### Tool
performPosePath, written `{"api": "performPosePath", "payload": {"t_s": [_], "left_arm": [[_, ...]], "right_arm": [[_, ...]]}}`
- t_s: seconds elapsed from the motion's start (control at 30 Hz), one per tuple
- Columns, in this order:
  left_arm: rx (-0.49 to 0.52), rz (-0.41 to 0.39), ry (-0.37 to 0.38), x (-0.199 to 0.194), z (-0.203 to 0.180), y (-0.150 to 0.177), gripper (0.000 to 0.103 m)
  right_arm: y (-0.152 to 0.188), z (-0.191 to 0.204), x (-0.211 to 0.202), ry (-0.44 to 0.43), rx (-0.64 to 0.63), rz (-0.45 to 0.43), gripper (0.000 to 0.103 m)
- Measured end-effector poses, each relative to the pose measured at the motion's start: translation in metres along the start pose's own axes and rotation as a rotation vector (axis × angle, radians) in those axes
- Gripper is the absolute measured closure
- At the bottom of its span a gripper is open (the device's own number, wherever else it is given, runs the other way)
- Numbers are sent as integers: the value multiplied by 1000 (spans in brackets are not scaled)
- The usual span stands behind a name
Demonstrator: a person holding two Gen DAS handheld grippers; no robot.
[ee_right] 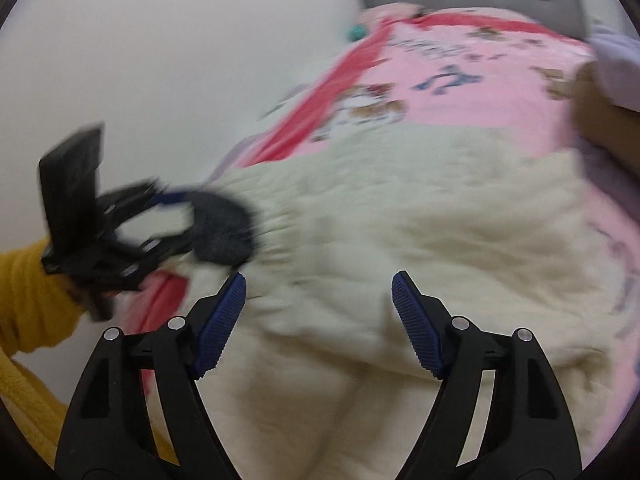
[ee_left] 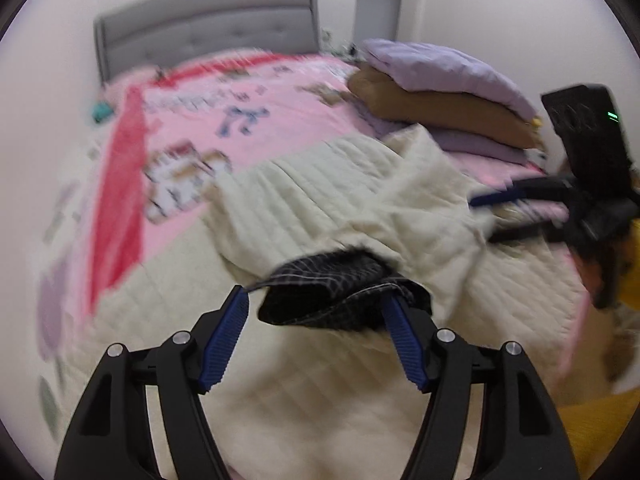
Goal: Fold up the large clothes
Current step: 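Lift the sleeve with the right tool and carry it across the jacket body, then grasp the plaid cuff with the left tool while the right tool releases the sleeve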
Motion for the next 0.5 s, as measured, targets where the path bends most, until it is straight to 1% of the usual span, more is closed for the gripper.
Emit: {"api": "performPosePath", "payload": {"t_s": [0.03, 0.07, 0.1, 0.13, 0.17, 0.2, 0.27, 0.3, 0.33, 0.4, 0.43, 0.47, 0.5], "left_arm": [[-14, 17, 24, 1, -4, 6, 35], [-22, 32, 32, 1, -7, 14, 35], [-31, 42, 26, 3, -9, 20, 35], [-45, 56, 19, 5, -11, 26, 35], [-70, 65, 14, 6, -12, 34, 35], [-92, 65, 9, 7, -12, 37, 35], [-136, 56, 15, 6, -16, 44, 35], [-154, 57, 7, 6, -18, 49, 35], [-167, 65, -4, 8, -20, 55, 35], [-197, 95, -28, 10, -20, 69, 35], [-222, 107, -28, 10, -20, 78, 35], [-240, 112, -25, 9, -21, 84, 35], [-269, 118, -26, 8, -20, 91, 35]], "right_arm": [[-2, -14, 1, 43, 4, -7, 31], [0, -27, 6, 87, 3, 5, 30], [2, -34, 13, 112, -2, 26, 33], [8, -43, 25, 131, -21, 67, 38], [15, -47, 37, 133, -46, 105, 49], [23, -47, 48, 127, -64, 140, 52], [46, -45, 68, 114, -106, 217, 51], [60, -42, 81, 142, -147, 251, 52], [72, -39, 91, 189, -209, 263, 52], [83, -32, 99, 253, -294, 229, 51], [83, -29, 97, 267, -304, 211, 51], [82, -29, 92, 262, -289, 209, 51], [78, -29, 85, 236, -259, 209, 50]]}}
Point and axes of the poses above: each gripper's, at about its wrist camera, not at the fingertips, and x roughly the way its jaws point, z to its left, y to its underside, the point moved 8 cm from there along x, roughly the way its jaws point, and after that the axes turned 15 degrees about y, right-handed, at the moved point
